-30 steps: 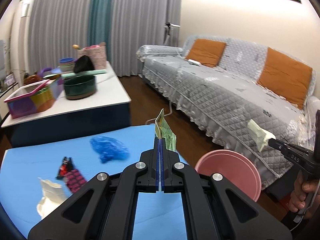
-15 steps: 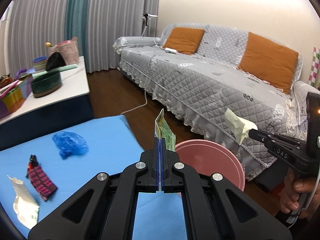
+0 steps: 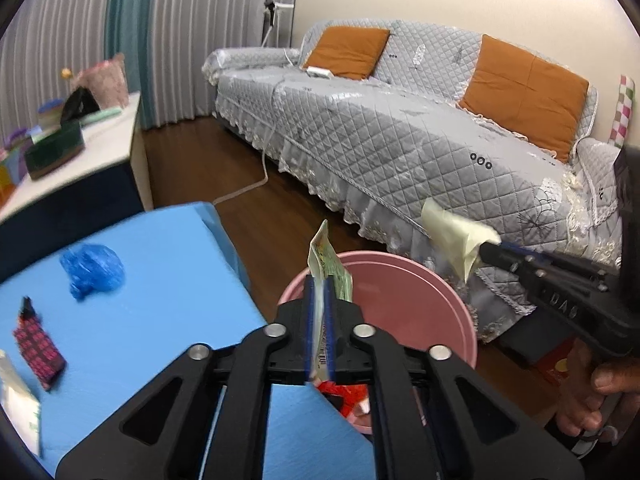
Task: Collect trash
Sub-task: 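Open both tools to drop the wrapper and napkins into the bucket, then move both tools back over the table toward the remaining trash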
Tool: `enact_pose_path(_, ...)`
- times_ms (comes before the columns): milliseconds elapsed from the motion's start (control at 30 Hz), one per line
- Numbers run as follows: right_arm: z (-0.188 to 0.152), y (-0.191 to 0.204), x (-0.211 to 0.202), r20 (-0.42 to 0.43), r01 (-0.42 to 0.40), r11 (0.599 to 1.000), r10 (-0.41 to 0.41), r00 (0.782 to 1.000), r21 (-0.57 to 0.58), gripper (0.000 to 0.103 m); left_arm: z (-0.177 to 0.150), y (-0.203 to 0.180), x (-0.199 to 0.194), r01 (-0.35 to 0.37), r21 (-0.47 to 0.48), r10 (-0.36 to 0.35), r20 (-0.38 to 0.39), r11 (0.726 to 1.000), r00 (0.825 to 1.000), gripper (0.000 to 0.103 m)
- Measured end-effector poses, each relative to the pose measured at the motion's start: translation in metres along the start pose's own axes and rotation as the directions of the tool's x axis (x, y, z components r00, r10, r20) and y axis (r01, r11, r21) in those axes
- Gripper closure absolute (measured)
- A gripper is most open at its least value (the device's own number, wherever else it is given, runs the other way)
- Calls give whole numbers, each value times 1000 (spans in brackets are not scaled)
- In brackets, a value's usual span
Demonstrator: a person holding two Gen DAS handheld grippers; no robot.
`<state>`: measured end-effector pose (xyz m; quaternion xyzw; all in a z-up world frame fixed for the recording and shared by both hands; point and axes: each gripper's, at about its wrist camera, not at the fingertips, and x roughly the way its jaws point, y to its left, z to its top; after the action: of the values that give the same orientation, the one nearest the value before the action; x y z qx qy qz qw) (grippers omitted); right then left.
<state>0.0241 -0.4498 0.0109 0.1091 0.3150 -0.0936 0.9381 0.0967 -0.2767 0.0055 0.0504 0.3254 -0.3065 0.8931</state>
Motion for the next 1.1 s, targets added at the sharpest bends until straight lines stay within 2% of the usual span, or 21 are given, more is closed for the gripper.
enact_pose_path(67, -2, -3, 6, -30, 7, 1000, -6, 1000, 14, 78, -1, 3, 2, 8, -20, -9, -10, 1000, 1000, 86)
enact_pose_path(100, -2, -4, 6, -31, 13, 1000, -12, 999, 19, 67, -1, 5, 2, 9, -25, -9, -12, 1000, 1000, 86)
enact_pose_path(133, -2, -6, 6, -28, 20, 999, -19, 999, 27, 62, -2, 6, 1, 7, -29, -8, -11, 1000, 1000, 86)
enact_pose_path(467, 4, 12, 6, -13, -3, 1000, 3, 1000, 31, 60, -2, 28, -22, -21, -73, 22, 10, 997, 1000, 86)
enact_pose_path(567, 7, 25, 5, -4, -16, 1000, 16, 1000, 17, 60, 0, 39, -35, -45, -91, 47, 23, 995, 999, 86)
enact_pose_path(700, 12, 43, 2, 19, -46, 999, 45, 999, 10, 60, 5, 59, -61, -114, -87, 118, 41, 990, 992, 86)
enact_pose_path(933, 20, 85, -4, 60, -117, 993, 117, 991, -13, 60, 20, 122, -118, -271, -114, 281, 84, 956, 956, 86)
enact_pose_path(1100, 20, 119, -5, 70, -172, 984, 175, 982, -46, 60, 20, 193, -152, -354, -186, 369, 54, 916, 928, 84)
